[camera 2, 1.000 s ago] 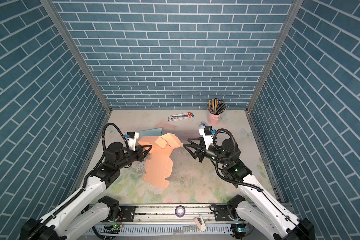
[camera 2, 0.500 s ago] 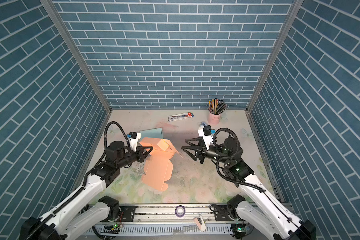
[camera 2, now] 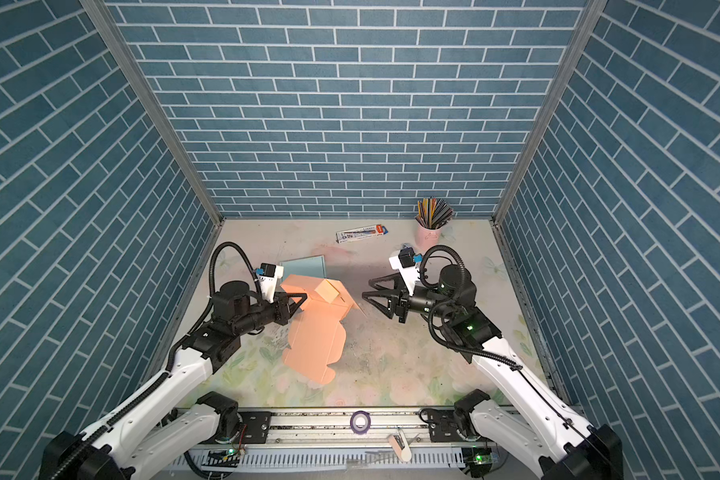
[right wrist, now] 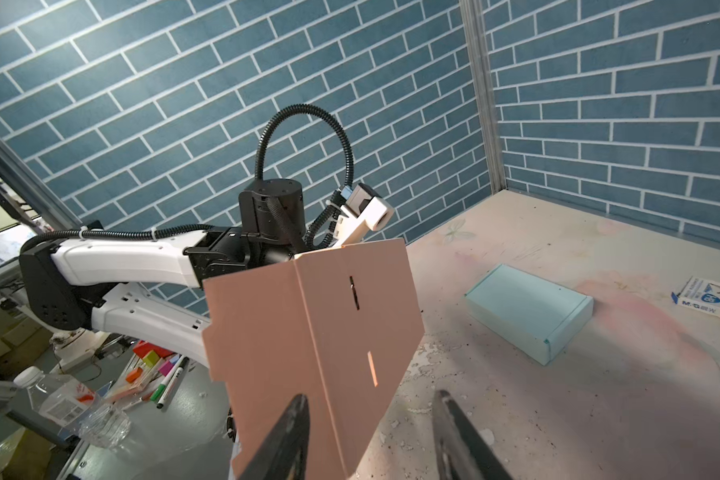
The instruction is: Fold the paper box
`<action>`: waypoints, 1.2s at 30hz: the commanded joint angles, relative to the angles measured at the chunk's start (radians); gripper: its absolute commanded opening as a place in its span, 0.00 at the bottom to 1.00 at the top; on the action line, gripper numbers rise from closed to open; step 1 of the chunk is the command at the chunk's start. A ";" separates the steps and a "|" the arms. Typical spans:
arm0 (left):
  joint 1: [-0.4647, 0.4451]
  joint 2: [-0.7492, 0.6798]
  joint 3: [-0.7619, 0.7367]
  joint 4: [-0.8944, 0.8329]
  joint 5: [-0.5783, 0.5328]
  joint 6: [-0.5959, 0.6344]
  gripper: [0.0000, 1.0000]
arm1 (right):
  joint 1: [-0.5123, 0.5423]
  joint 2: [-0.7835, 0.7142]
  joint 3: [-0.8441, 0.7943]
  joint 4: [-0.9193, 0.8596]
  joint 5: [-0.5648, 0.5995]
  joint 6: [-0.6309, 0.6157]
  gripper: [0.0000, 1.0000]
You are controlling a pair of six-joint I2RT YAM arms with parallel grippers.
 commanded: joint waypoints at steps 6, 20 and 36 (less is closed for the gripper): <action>-0.015 0.014 0.028 0.009 0.001 0.017 0.08 | 0.052 0.065 0.088 -0.134 -0.019 -0.186 0.47; -0.025 0.040 0.028 0.008 -0.032 0.021 0.08 | 0.176 0.172 0.177 -0.243 0.035 -0.282 0.44; -0.025 0.065 0.045 -0.043 -0.108 0.024 0.08 | 0.248 0.249 0.170 -0.159 0.104 -0.223 0.40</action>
